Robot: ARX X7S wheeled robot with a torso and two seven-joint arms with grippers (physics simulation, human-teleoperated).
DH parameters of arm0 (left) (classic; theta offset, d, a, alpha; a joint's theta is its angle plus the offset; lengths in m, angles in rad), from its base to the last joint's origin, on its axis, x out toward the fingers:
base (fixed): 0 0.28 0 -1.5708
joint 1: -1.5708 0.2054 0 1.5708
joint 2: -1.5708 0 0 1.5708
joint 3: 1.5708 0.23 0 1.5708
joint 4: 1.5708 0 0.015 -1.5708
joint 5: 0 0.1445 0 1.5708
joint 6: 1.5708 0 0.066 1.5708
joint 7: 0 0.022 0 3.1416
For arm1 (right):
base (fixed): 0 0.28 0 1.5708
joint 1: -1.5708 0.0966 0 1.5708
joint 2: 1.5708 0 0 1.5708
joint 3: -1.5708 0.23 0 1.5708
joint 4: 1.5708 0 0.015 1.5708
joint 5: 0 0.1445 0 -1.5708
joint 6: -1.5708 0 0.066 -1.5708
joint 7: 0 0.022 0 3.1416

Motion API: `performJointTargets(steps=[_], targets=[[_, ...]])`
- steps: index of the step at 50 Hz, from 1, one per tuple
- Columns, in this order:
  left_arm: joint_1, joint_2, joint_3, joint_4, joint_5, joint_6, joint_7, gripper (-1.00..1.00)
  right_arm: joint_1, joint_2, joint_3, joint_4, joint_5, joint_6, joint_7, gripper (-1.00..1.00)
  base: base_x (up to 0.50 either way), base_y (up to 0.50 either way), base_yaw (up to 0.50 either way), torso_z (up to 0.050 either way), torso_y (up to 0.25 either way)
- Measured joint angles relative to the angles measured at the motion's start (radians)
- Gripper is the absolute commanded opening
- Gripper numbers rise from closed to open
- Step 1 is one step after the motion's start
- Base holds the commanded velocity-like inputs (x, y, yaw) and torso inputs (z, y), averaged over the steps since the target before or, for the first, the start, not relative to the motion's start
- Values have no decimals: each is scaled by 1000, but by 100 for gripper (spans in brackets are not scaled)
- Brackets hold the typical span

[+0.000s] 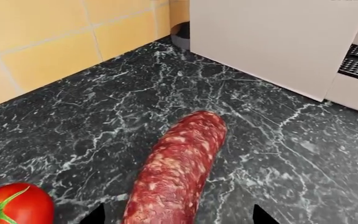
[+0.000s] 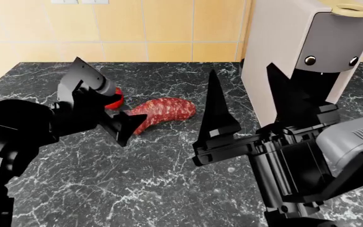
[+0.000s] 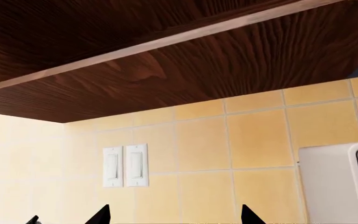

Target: Pick the salami from the counter and place it in the cabinet.

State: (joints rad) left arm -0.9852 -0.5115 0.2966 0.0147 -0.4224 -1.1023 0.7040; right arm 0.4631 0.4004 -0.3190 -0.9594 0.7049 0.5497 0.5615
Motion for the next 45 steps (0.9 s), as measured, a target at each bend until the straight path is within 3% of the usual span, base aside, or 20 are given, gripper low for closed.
performJointTargets(steps=[28,45], targets=[[-46,53,162,-302,124,195,33,100,9,-5,-40,49,-16,-39,-9,100,0,0,0,0,0],[-39,42,279,-319,171,220,68,100,-4,-11,-35,92,-13,-83,-21,100,0,0,0,0,0]])
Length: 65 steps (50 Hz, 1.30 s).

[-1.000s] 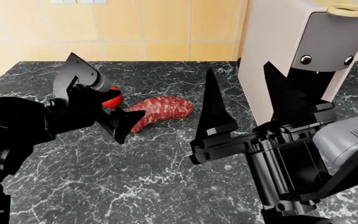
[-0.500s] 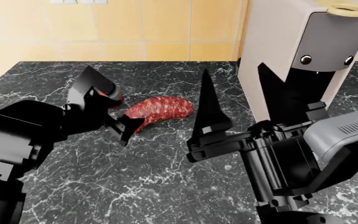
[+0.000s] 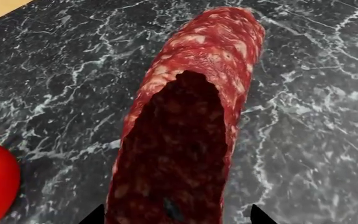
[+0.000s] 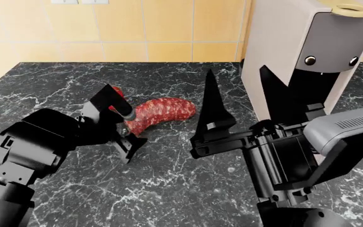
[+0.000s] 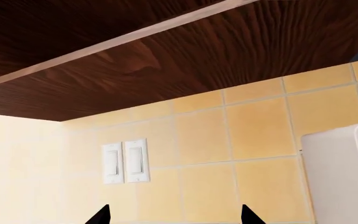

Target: Pick the salami from the counter and place it in the cabinet.

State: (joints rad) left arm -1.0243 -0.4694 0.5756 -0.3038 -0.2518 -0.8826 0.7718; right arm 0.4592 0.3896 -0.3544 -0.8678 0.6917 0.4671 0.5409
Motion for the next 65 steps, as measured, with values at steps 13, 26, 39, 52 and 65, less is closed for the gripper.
performJointTargets(steps=[13,26,39,52,65], targets=[[-16,22,-5,-75,8,37,-13,-100,-7,4,17,13,11,-19,6,100,0,0,0,0,0],[-15,35,-133,-16,-37,13,-95,-100,4,5,20,15,14,-13,25,100,0,0,0,0,0],[-4,58,-450,410,-242,-235,-265,-100,0,25,37,-10,29,-7,47,100,0,0,0,0,0],[40,93,-740,748,-405,-449,-399,-100,-5,47,55,-54,52,3,79,100,0,0,0,0,0],[51,155,-996,942,-563,-576,-458,-100,2,61,56,-83,65,15,105,100,0,0,0,0,0]])
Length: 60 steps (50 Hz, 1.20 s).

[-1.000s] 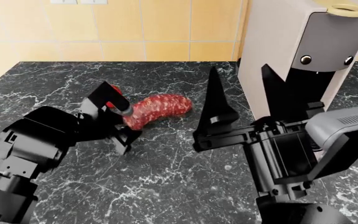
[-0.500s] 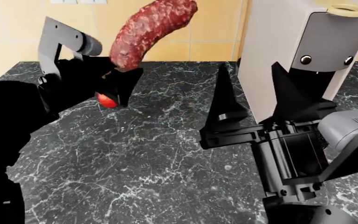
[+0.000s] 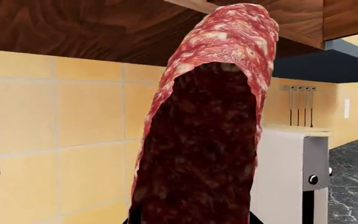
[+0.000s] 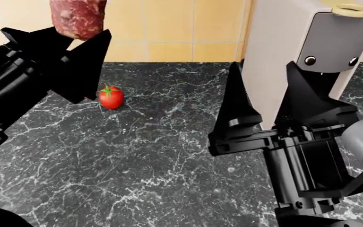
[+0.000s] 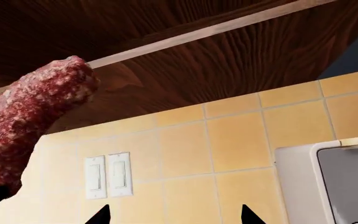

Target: Pick the salami from the counter and place it in the cabinet.

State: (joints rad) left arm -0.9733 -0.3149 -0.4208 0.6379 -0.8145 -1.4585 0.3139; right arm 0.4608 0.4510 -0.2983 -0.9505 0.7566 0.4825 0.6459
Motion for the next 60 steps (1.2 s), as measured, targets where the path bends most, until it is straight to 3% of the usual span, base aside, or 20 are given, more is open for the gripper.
performJointTargets(steps=[15,28,36,47,54,60], targets=[[-43,54,-206,92,-246,-74,-105,-100,2,7,-3,0,3,-5,9,100,0,0,0,0,0],[-140,51,-203,73,-357,-66,-239,-100,-7,15,2,11,6,-26,4,100,0,0,0,0,0],[-266,20,-47,-48,-217,18,-318,-100,-13,18,3,16,8,-40,-2,100,0,0,0,0,0],[-507,-9,237,-386,86,225,-383,-100,-29,27,13,14,22,-64,-10,100,0,0,0,0,0],[-710,5,411,-703,250,367,-370,-100,-46,37,26,11,34,-84,-15,100,0,0,0,0,0],[-922,43,553,-1115,392,541,-327,-100,-57,45,36,9,44,-97,-17,100,0,0,0,0,0]])
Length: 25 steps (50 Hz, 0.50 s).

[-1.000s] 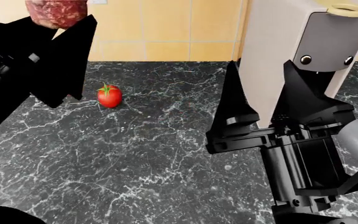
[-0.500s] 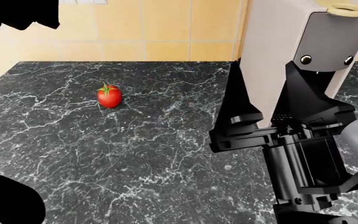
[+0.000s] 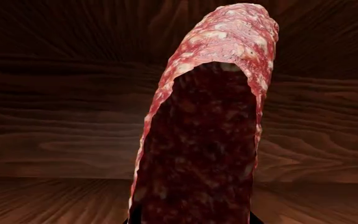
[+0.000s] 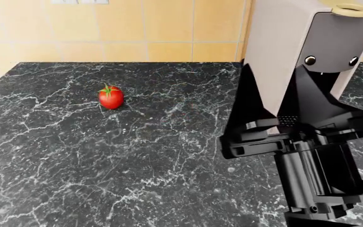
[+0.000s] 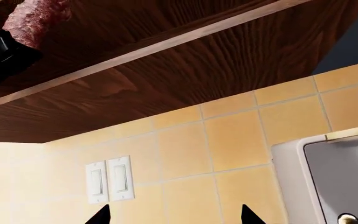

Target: Pick the salami from the counter and place it in the cabinet.

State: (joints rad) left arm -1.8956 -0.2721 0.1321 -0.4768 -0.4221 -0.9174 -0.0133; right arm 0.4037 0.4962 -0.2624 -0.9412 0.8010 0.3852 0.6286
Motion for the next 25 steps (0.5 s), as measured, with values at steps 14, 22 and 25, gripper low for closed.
performJointTargets(steps=[14,22,25], targets=[[-287,84,95,-589,277,62,19,-100,-9,19,13,3,12,-12,3,100,0,0,0,0,0],[-318,108,112,-587,358,-15,8,100,12,18,32,67,31,-15,3,100,0,0,1,0,0],[-325,113,118,-586,373,-33,3,100,22,20,43,88,43,-16,4,100,0,0,0,0,0]])
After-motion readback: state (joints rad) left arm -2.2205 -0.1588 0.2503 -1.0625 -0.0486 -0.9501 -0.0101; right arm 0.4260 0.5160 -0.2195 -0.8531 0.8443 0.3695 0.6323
